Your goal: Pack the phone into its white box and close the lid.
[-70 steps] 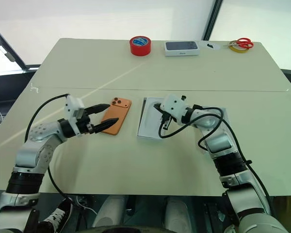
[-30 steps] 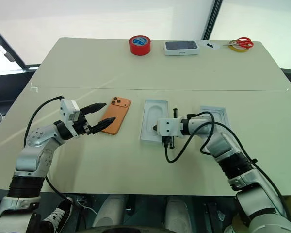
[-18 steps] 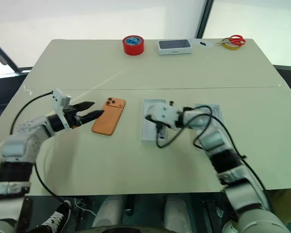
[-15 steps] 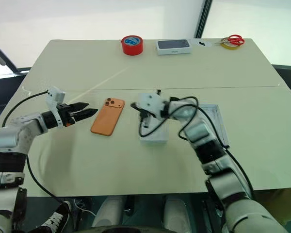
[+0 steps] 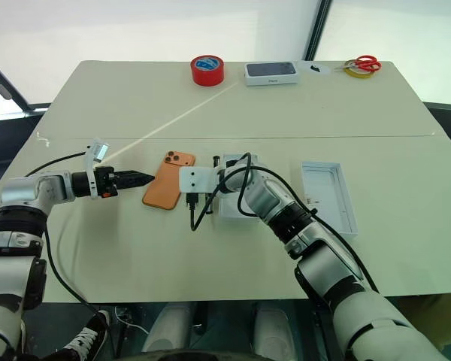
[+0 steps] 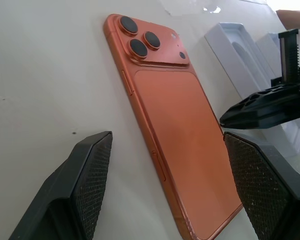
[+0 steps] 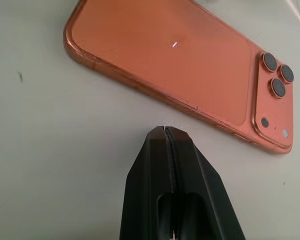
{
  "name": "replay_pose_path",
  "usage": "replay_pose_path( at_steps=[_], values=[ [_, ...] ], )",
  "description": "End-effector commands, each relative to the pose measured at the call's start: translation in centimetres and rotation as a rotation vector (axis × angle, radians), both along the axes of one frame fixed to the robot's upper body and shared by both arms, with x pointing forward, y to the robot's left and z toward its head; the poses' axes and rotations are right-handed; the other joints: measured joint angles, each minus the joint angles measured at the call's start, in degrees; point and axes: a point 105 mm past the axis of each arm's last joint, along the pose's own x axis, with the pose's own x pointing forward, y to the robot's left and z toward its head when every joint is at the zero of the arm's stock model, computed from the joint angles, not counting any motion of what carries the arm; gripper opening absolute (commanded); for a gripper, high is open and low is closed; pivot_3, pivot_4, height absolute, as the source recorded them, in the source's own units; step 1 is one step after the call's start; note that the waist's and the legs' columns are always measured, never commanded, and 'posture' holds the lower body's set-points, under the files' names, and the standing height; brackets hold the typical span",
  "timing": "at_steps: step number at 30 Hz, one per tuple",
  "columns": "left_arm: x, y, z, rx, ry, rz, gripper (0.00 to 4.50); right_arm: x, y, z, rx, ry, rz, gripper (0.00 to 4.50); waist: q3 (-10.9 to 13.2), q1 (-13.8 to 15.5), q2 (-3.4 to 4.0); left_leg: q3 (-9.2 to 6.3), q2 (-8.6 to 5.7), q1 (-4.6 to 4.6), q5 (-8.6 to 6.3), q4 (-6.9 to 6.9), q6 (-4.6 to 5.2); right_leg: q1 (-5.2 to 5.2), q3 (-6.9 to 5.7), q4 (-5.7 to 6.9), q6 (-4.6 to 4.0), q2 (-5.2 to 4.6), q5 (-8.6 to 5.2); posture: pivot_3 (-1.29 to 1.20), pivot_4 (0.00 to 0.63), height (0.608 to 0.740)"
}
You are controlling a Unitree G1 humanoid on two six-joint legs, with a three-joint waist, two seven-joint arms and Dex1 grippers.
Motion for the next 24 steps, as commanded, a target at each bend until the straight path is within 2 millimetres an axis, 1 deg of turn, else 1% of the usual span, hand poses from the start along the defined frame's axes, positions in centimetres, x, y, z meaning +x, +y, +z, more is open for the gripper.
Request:
replay_pose_path(
  at_steps=[1,2,5,7,9,14,17,20,24],
  values=[
    [-0.6,-0.3,-3.4,0.085,0.116,-0.018,3.76,0.3,0.7,0.9,0.0,-0.063,0.019,0.02,0.0,0.2,0.0,0.0,0.0,0.01,0.0,0.0,0.0,0.02,0.0,0.0,0.0,0.0,0.0,0.0,0.15,0.74],
    [-0.7,-0.4,-3.7,0.09,0.129,-0.024,3.76,0.3,0.7,0.8,0.003,-0.067,0.019,0.02,-0.1,0.2,0.02,0.0,-0.01,0.03,0.0,0.0,0.0,0.04,0.0,-0.01,0.0,-0.01,0.0,0.0,0.15,0.74],
    [-1.2,-1.7,-4.6,0.096,0.184,-0.073,3.76,0.3,1.0,0.8,0.014,-0.059,0.016,0.02,-0.1,0.2,0.01,0.0,-0.02,0.14,-0.01,0.0,0.01,0.09,0.0,-0.01,0.0,-0.03,0.0,0.0,0.15,0.74],
    [-1.3,-2.9,-4.5,0.079,0.212,-0.091,3.76,0.3,1.0,0.8,0.019,-0.054,0.013,0.02,-0.1,0.3,0.01,0.0,-0.02,0.23,-0.01,0.0,0.01,0.11,0.0,-0.01,0.0,-0.03,0.0,0.0,0.15,0.74],
    [-1.6,-4.4,-4.0,0.041,0.23,-0.134,3.76,0.3,1.1,0.8,0.023,-0.051,0.009,0.02,-0.1,0.3,0.01,0.0,-0.02,0.29,-0.02,0.0,0.02,0.13,0.0,-0.02,0.01,-0.05,-0.01,0.0,0.15,0.74],
    [-1.9,-6.7,-2.9,-0.025,0.278,-0.147,3.76,0.4,0.8,0.6,0.019,-0.048,0.004,0.02,-0.2,0.3,0.01,-0.05,-0.01,0.38,-0.03,-0.02,0.03,0.23,0.02,-0.02,0.02,-0.08,-0.01,0.0,0.15,0.74],
    [-1.5,-6.8,-2.5,0.002,0.27,-0.145,3.76,0.3,0.8,0.4,0.02,-0.04,0.006,0.02,-0.2,0.3,0.01,-0.05,-0.03,0.77,-0.05,-0.12,0.04,0.5,0.02,-0.06,0.04,-0.11,-0.04,0.0,0.15,0.74],
    [-1.3,-7.1,-1.1,-0.021,0.264,-0.149,3.76,0.3,0.8,0.3,0.02,-0.038,0.007,0.02,-0.2,0.2,0.01,-0.1,-0.02,0.88,-0.06,-0.16,0.05,0.58,0.03,-0.08,0.04,-0.12,-0.04,0.0,0.15,0.74],
    [0.1,-6.6,-1.4,0.004,0.284,-0.033,3.76,0.2,0.9,0.3,0.022,-0.031,0.013,0.02,-0.2,0.5,0.0,-0.13,-0.02,0.91,-0.05,-0.15,0.05,0.6,0.07,-0.07,0.05,-0.12,-0.04,0.0,0.15,0.74]
  ],
)
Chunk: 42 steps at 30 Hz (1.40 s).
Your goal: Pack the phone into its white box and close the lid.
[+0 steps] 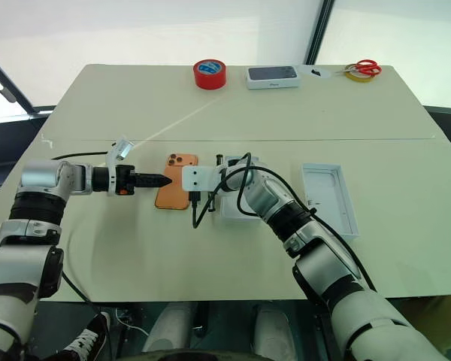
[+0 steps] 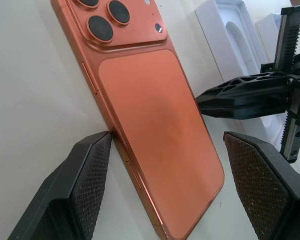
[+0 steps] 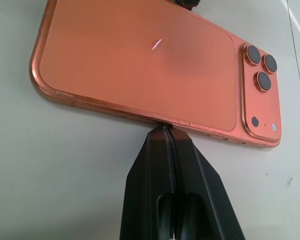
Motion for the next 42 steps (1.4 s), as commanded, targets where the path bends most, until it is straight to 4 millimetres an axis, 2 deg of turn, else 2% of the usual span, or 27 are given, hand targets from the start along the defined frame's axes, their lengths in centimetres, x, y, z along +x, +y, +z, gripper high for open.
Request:
replay_pose_path(
  at_steps=[1,6,12,17,22,25,28,36,39,40,42],
  values=[
    [0.3,-2.5,-1.8,-0.025,0.096,0.021,3.76,-0.8,1.4,0.7,0.021,-0.008,0.064,0.02,0.0,0.2,0.0,0.01,0.0,0.05,0.0,0.01,0.0,0.06,0.0,0.0,0.0,0.0,0.0,0.0,0.15,0.74],
    [0.0,-3.4,-1.9,-0.021,0.145,0.054,3.76,-1.4,1.1,0.2,-0.003,0.012,0.092,0.02,0.0,0.0,0.0,-0.09,0.01,0.15,0.01,0.05,-0.01,0.15,0.0,0.07,0.0,0.0,0.0,0.0,0.15,0.74],
    [-0.9,-4.1,-2.0,-0.001,0.138,0.01,3.76,-1.2,1.1,0.3,0.001,0.001,0.082,0.02,0.0,-0.3,-0.01,-0.04,0.01,0.12,0.01,0.02,-0.03,0.28,0.08,0.07,0.0,-0.01,0.0,0.0,0.15,0.74],
    [-0.1,-2.6,-1.3,-0.041,0.107,0.075,3.76,-1.1,1.0,0.3,-0.001,-0.005,0.077,0.02,0.0,-0.3,-0.01,-0.04,0.02,0.12,0.0,0.01,-0.03,0.26,0.08,0.06,0.0,-0.01,0.0,0.0,0.15,0.74],
    [-0.3,-0.9,-1.0,-0.098,0.111,0.105,3.76,-1.1,0.7,0.1,-0.003,-0.006,0.072,0.02,0.0,-0.6,-0.02,-0.02,0.02,0.1,0.0,-0.02,-0.03,0.15,0.1,0.06,0.0,0.0,0.0,0.0,0.15,0.74],
    [-0.4,-0.7,-1.3,-0.144,0.116,0.11,2.86,-1.1,0.8,0.2,-0.001,-0.009,0.074,0.0,0.0,-0.7,-0.02,0.06,0.02,0.09,0.0,-0.08,-0.04,0.12,0.19,0.07,0.0,0.01,0.0,0.0,0.15,0.74],
    [-0.6,-1.0,-1.4,-0.164,0.126,0.098,1.36,-1.1,0.9,0.2,-0.002,-0.013,0.077,0.0,0.0,-0.7,-0.03,0.1,0.04,0.07,0.01,-0.09,-0.04,0.05,0.24,0.08,-0.01,0.02,0.0,0.0,0.15,0.74],
    [-0.9,-0.8,-1.8,-0.199,0.171,0.12,1.36,-1.2,0.8,0.1,-0.002,-0.017,0.081,0.0,0.0,-0.6,-0.04,0.13,0.08,0.06,0.0,-0.08,-0.05,-0.15,0.28,0.09,-0.01,0.02,0.01,0.0,0.15,0.74],
    [-0.9,-0.7,-1.9,-0.213,0.184,0.133,0.5,-1.1,0.8,0.2,0.002,-0.025,0.08,0.0,0.0,-0.6,-0.04,0.14,0.08,0.05,0.0,-0.08,-0.05,-0.17,0.3,0.1,-0.01,0.02,0.01,0.0,0.15,0.74],
    [-0.9,-0.7,-1.9,-0.222,0.189,0.139,0.08,-1.1,0.8,0.3,0.007,-0.03,0.078,0.0,0.0,-0.6,-0.05,0.14,0.1,0.05,0.0,-0.08,-0.05,-0.17,0.3,0.1,-0.01,0.02,0.01,0.0,0.15,0.74],
    [-0.9,-0.7,-1.8,-0.231,0.194,0.145,0.03,-1.0,0.7,0.4,0.014,-0.035,0.075,0.0,0.0,-0.7,-0.05,0.14,0.11,0.06,0.0,-0.08,-0.05,-0.16,0.31,0.11,-0.01,0.02,0.01,0.0,0.15,0.74]
  ],
)
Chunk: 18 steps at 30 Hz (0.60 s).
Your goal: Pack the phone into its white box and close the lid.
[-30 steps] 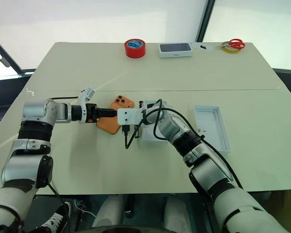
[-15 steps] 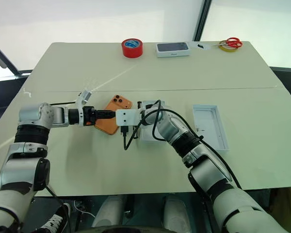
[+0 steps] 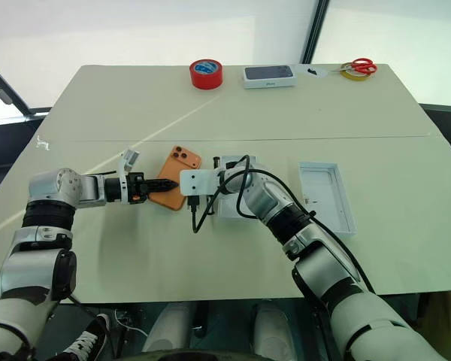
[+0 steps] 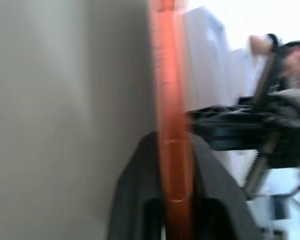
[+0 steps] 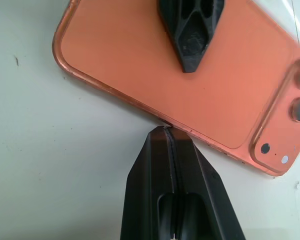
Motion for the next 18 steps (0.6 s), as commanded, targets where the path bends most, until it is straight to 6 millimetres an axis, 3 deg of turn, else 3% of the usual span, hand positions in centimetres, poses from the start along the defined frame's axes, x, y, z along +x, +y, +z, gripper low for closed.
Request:
replay_pose_path(
  at_steps=[1,4,6,8,10,12,15,18],
  values=[
    [-0.2,0.4,-0.3,-0.013,0.025,0.027,0.03,-0.2,0.5,1.2,0.055,-0.031,0.023,0.0,0.0,0.0,0.0,0.02,0.0,0.0,0.0,0.0,0.0,-0.01,0.02,0.01,0.0,0.0,0.0,0.0,0.15,0.74],
    [-0.4,0.6,0.6,-0.099,-0.022,0.032,0.03,-0.4,0.7,3.4,0.191,-0.035,0.03,0.0,0.0,0.0,-0.01,0.05,0.01,-0.08,0.0,-0.01,0.0,0.02,0.07,0.03,0.0,0.0,0.0,0.0,0.15,0.74],
    [-0.2,1.0,1.4,-0.187,-0.047,0.078,0.03,-1.2,0.5,5.4,0.367,0.125,0.021,0.0,0.1,0.0,-0.03,0.1,0.04,-0.14,0.0,-0.03,0.0,-0.01,0.12,0.02,0.0,-0.01,0.0,0.0,0.15,0.74],
    [-0.1,1.4,2.0,-0.241,-0.082,0.12,0.0,-3.1,-0.3,7.2,0.497,0.292,0.087,0.52,0.1,0.0,-0.04,0.1,0.08,-0.2,0.01,-0.02,-0.01,-0.05,0.13,0.03,0.0,-0.01,0.01,0.0,0.15,0.74],
    [-0.2,1.5,2.3,-0.281,-0.091,0.142,0.0,-4.3,-1.0,7.9,0.521,0.314,0.145,1.29,0.1,0.2,-0.05,0.1,0.09,-0.19,0.01,-0.01,0.0,-0.02,0.13,0.02,0.0,-0.01,0.01,0.0,0.15,0.74],
    [-0.2,1.7,1.9,-0.313,-0.104,0.195,0.0,-6.2,-3.3,6.2,0.403,0.304,0.191,2.31,0.1,0.4,-0.07,0.09,0.08,-0.18,-0.01,0.0,-0.01,-0.02,0.13,0.01,0.0,-0.01,0.01,0.0,0.15,0.74],
    [-0.6,1.2,1.3,-0.313,-0.149,0.239,0.0,-7.6,-6.8,3.7,0.246,0.277,0.172,2.31,0.1,1.0,-0.12,0.13,-0.01,-0.15,-0.2,0.01,0.01,-0.1,0.06,-0.23,0.02,-0.21,0.0,0.0,0.15,0.74],
    [-1.0,0.4,1.8,-0.346,-0.178,0.247,0.0,-8.5,-9.2,3.0,0.197,0.248,0.162,2.31,0.1,0.6,-0.13,0.33,-0.02,-0.2,-0.22,0.04,0.05,0.01,0.22,-0.2,0.02,-0.28,0.01,0.0,0.15,0.74]
  ],
)
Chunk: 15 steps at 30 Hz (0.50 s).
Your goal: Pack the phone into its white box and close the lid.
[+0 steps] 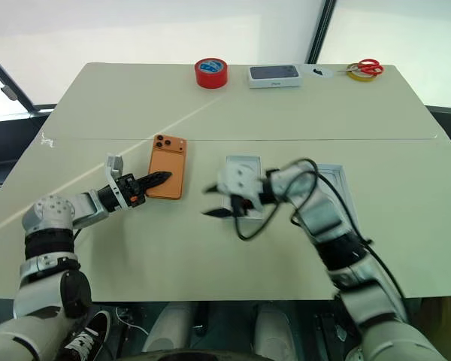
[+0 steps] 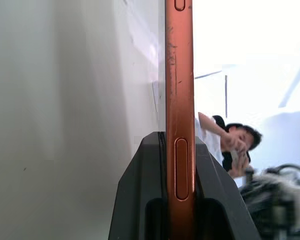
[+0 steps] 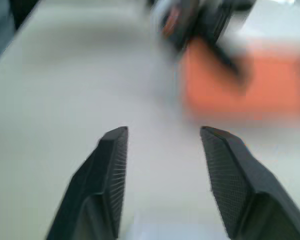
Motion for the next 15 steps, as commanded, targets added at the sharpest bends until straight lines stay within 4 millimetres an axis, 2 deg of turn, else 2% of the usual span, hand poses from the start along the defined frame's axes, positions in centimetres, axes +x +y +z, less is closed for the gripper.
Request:
replay_pose_path(
  at_steps=[1,5,15],
  values=[
    [-0.2,-0.8,1.7,-0.034,-0.073,0.002,0.0,-0.9,-0.4,2.0,0.003,-0.13,0.064,2.31,0.0,-0.3,-0.02,0.0,0.03,0.01,0.0,0.0,0.0,0.01,0.0,0.01,0.0,0.01,0.0,0.0,0.15,0.74],
    [-0.1,-1.2,2.0,-0.016,-0.091,0.008,0.0,-0.2,-1.7,1.1,-0.049,-0.156,0.018,2.31,0.1,-0.3,-0.09,0.01,0.09,0.04,0.01,0.0,-0.02,-0.01,-0.01,0.04,0.0,0.07,0.0,0.0,0.15,0.74],
    [0.1,-2.8,3.4,0.007,-0.146,-0.007,0.0,0.4,-2.5,0.2,-0.063,-0.147,-0.02,2.31,0.1,0.9,-0.23,0.02,0.06,-0.02,0.01,0.05,-0.01,0.0,-0.01,-0.05,0.0,0.05,0.0,0.0,0.15,0.74]
  ],
)
